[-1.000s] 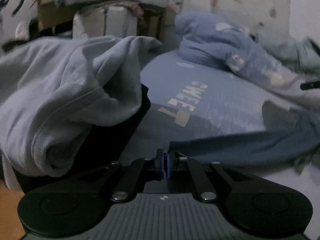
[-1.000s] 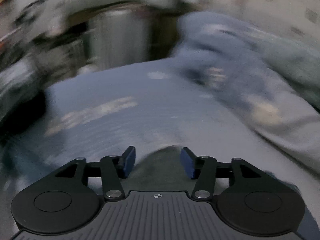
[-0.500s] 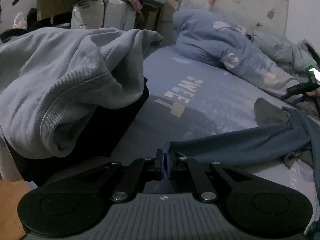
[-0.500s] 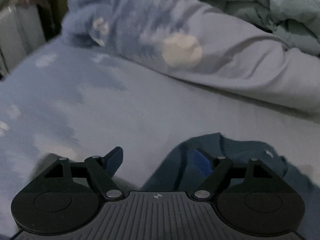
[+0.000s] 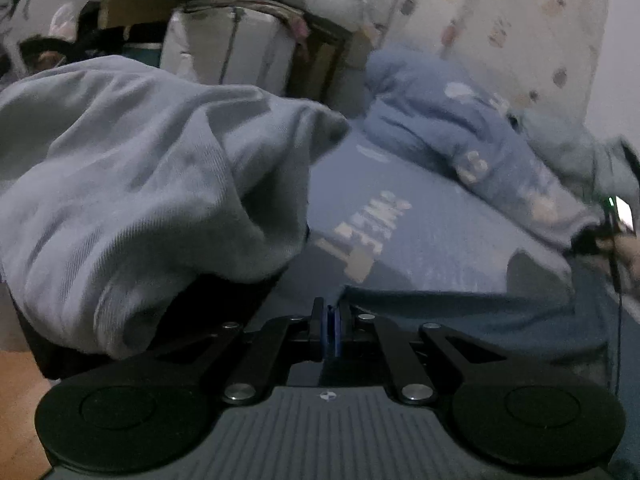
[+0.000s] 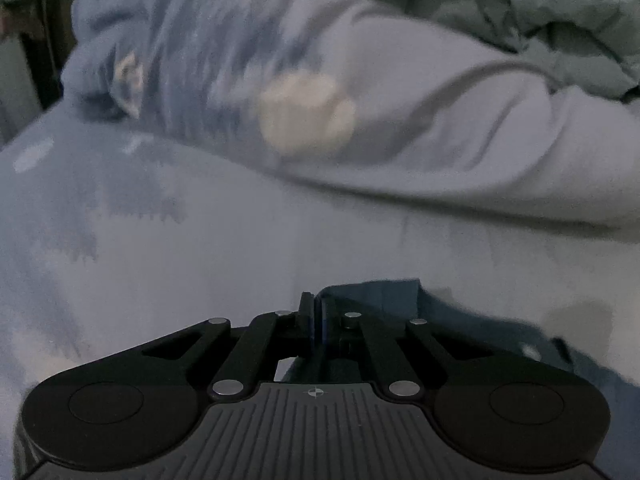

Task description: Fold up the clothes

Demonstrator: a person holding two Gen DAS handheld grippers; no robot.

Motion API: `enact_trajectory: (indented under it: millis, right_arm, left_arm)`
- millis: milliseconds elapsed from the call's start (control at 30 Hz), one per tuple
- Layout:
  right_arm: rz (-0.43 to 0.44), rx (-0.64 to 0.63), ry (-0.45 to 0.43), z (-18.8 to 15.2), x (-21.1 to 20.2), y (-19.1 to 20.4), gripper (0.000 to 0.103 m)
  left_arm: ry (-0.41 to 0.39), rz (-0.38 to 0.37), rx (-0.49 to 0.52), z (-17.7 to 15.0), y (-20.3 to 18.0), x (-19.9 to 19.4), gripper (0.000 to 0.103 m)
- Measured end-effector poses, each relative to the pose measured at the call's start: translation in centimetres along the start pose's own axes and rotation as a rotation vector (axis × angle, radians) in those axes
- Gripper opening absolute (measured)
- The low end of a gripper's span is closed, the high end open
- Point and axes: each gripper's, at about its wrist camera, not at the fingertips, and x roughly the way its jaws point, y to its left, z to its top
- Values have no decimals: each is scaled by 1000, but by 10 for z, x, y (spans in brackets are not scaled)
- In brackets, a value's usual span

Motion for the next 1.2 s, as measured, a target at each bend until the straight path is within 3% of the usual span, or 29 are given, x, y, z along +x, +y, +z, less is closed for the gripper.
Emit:
enact_trajectory:
  millis: [333,567,700,900,967,1000,1067,1200]
  right_arm:
    - [70,230,-90,21,1,-52,4]
    - [23,246,-18,12,48,-54,4]
    - [-11,256,-59,12,54,-57,1]
    - [60,80,-67,9,25,-36,8]
    - [125,-3,-95,-2,-7,-25,21]
    - [166,-45,-111,-10,-27,-20,27]
    - [243,-144,-122,-34,-70,-10,49]
    - [370,-435,-49,-106,-140,26,52]
  left_arm:
    - [-172,51,-233,27,-1,3,5]
    - [-86,168,-256,33,-10,42,5]
    - [-93,221,-229,38,-13,55,5]
    - [-57,267,-172,36,-18,72,5]
    - [-60,271,-166,35,-19,74,5]
    - [-67,268,-168,35,-19,73,5]
    - [-72,256,-189,35,-18,73,5]
    - [-76,233,-235,37,-19,71,5]
